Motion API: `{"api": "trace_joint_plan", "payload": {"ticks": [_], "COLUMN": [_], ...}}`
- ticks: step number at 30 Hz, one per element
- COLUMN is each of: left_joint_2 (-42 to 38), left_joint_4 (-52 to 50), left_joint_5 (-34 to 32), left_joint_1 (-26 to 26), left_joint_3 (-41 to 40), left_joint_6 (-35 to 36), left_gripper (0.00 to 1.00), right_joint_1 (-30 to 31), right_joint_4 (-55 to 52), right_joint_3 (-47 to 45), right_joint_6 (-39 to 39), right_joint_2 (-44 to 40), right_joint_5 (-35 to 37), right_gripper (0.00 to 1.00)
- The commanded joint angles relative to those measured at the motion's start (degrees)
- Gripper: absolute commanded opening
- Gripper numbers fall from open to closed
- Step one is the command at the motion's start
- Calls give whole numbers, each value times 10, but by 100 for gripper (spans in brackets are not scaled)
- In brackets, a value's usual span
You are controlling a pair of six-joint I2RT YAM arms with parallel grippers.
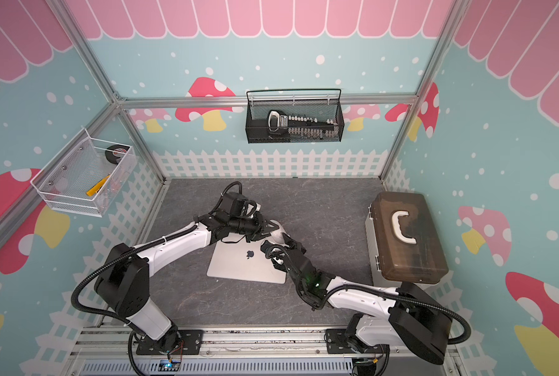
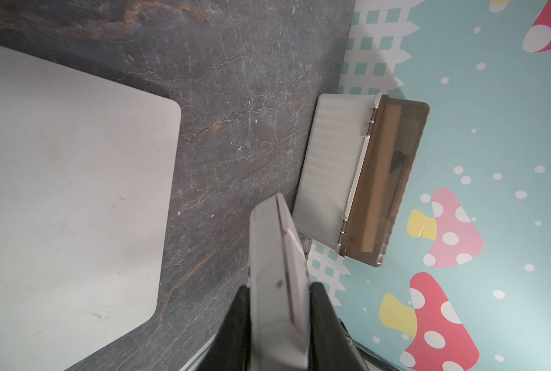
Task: Insert the wireless mouse receiver into the laptop
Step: Pick up the mouse from the center of the board.
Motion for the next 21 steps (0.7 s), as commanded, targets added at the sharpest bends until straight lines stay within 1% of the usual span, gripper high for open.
{"api": "trace_joint_plan", "payload": {"ticks": [1, 5, 9, 16, 17, 18, 20, 21], "left_joint_2": [-9, -7, -4, -4, -4, -3, -4, -6], "left_joint_4": [-2, -2, -2, 1, 5, 9, 25, 34], "left_joint_5": [0, 1, 3, 4, 5, 6, 7, 7], "left_joint_1": [0, -3, -4, -5, -5, -5, -5, -4], "left_joint_3": [11, 12, 13, 13, 13, 12, 8, 6], "left_joint_6": [-18, -20, -21, -24, -26, -29, -36, -39], "left_gripper": [14, 14, 14, 15, 18, 25, 51, 61], "right_joint_1": [3, 3, 4, 3, 4, 4, 4, 3], "right_joint_4": [65, 108, 132, 135, 135, 135, 134, 134], "right_joint_3": [-2, -7, -10, -13, -13, -14, -17, -17], "right_joint_6": [-14, -22, -26, -30, -31, -30, -26, -23], "right_joint_2": [22, 45, 54, 51, 50, 49, 43, 40], "right_joint_5": [26, 42, 51, 46, 45, 46, 48, 50], "right_gripper": [53, 50, 41, 25, 23, 22, 21, 21]}}
